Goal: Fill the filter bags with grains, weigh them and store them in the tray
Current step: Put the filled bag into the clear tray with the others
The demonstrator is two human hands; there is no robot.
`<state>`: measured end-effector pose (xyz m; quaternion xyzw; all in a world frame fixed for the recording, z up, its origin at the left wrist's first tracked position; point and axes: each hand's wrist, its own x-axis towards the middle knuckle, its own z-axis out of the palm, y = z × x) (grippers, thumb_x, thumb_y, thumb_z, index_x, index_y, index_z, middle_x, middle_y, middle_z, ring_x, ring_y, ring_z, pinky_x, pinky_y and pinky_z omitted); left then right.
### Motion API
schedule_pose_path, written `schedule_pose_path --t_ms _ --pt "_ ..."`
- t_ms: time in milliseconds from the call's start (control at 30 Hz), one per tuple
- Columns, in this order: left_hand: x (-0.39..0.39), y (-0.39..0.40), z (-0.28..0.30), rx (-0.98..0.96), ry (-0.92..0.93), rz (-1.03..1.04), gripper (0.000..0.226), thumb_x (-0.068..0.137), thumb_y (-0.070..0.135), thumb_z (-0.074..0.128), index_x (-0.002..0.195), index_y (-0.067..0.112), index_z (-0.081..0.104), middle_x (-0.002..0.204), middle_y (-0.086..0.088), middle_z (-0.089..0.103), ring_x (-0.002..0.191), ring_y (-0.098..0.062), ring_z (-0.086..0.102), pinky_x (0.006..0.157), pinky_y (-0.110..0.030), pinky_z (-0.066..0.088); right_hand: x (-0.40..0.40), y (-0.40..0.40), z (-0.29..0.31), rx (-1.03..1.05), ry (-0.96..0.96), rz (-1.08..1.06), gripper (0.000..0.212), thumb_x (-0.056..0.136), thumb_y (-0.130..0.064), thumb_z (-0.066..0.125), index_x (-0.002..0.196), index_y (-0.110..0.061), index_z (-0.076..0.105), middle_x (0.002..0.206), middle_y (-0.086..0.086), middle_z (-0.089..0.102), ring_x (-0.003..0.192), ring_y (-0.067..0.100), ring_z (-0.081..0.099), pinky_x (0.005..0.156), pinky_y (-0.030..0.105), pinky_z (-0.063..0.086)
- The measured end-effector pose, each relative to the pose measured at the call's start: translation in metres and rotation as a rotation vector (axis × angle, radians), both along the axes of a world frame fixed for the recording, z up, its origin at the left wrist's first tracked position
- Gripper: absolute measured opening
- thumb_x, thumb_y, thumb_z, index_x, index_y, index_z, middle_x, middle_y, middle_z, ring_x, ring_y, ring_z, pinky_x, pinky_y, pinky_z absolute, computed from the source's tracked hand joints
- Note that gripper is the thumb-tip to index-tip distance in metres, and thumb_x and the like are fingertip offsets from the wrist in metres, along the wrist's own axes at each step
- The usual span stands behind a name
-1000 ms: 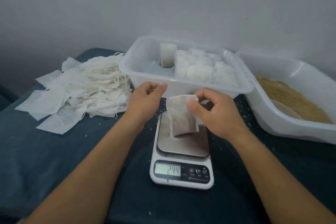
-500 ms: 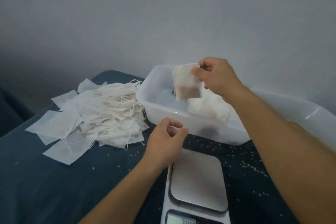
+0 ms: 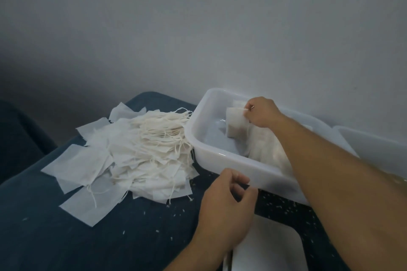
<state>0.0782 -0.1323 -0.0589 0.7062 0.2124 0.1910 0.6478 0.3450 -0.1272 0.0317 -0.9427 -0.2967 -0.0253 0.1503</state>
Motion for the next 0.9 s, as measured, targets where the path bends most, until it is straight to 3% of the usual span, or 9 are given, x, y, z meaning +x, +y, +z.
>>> schedule_pose_path --t_ms 133,233,333,500,600,700,800,900 --pt "0.000 -0.002 -0.002 0.019 -0.004 -0.010 0.008 0.088 0.043 0.068 0.089 0.040 0.061 0.077 0.017 0.066 0.065 0.002 0.059 0.066 -0.017 0.044 0.012 0.002 -0.005 -0.090 -0.024 -0.088 0.017 0.094 -0.015 0.063 0.106 -0.016 0.074 0.120 0.010 0.070 0.112 0.032 0.065 0.090 0.031 0.053" --pt "0.001 -0.002 -0.002 0.027 -0.006 -0.007 0.008 0.088 0.044 0.068 0.090 0.040 0.060 0.078 0.017 0.067 0.067 0.003 0.060 0.064 -0.014 0.043 0.012 0.008 -0.006 -0.088 -0.041 -0.164 0.021 0.093 -0.014 0.063 0.109 -0.017 0.075 0.117 0.010 0.070 0.103 0.032 0.067 0.077 0.029 0.049" --pt "0.002 -0.003 -0.002 0.033 -0.002 -0.012 0.009 0.089 0.043 0.068 0.090 0.037 0.061 0.078 0.018 0.067 0.067 0.003 0.060 0.063 -0.014 0.043 0.012 0.009 -0.007 -0.105 -0.024 -0.218 0.023 0.091 -0.017 0.064 0.112 -0.021 0.073 0.114 0.007 0.069 0.093 0.029 0.063 0.074 0.028 0.046" --pt "-0.001 -0.004 0.000 0.014 -0.010 -0.038 0.007 0.085 0.045 0.065 0.090 0.041 0.062 0.074 0.019 0.065 0.065 0.002 0.059 0.064 -0.017 0.046 0.006 0.002 0.000 -0.269 -0.018 -0.142 0.049 0.092 -0.026 0.063 0.140 -0.019 0.057 0.141 0.007 0.058 0.127 0.031 0.056 0.088 0.033 0.046" --pt "-0.002 -0.004 0.001 0.035 0.006 -0.062 0.007 0.086 0.046 0.064 0.090 0.041 0.061 0.075 0.020 0.064 0.069 0.002 0.061 0.062 -0.014 0.045 -0.018 0.004 0.011 -0.260 -0.238 -0.115 0.052 0.094 -0.027 0.061 0.142 -0.012 0.049 0.140 0.015 0.052 0.127 0.037 0.052 0.083 0.037 0.042" --pt "-0.002 -0.001 0.002 0.043 0.004 -0.063 0.008 0.085 0.047 0.062 0.092 0.042 0.060 0.078 0.024 0.064 0.075 0.005 0.061 0.062 -0.013 0.045 -0.068 0.007 0.019 -0.055 -0.408 0.046 0.047 0.099 -0.028 0.057 0.143 -0.014 0.050 0.135 0.014 0.053 0.119 0.036 0.055 0.086 0.040 0.048" --pt "-0.002 -0.002 -0.001 0.131 0.011 -0.047 0.009 0.088 0.044 0.064 0.093 0.039 0.059 0.076 0.021 0.063 0.074 0.002 0.061 0.068 -0.020 0.048 -0.137 0.007 0.021 0.125 -0.373 0.357 0.028 0.099 -0.034 0.059 0.126 -0.027 0.060 0.108 -0.007 0.058 0.092 0.020 0.060 0.077 0.034 0.048" --pt "0.001 0.000 0.000 0.399 0.066 -0.111 0.008 0.095 0.033 0.058 0.088 0.034 0.059 0.078 0.016 0.065 0.074 -0.004 0.060 0.080 -0.035 0.056 -0.197 0.001 0.013 -0.038 -0.296 0.651 0.014 0.098 -0.044 0.060 0.106 -0.033 0.064 0.089 -0.018 0.057 0.083 0.013 0.059 0.067 0.031 0.043"
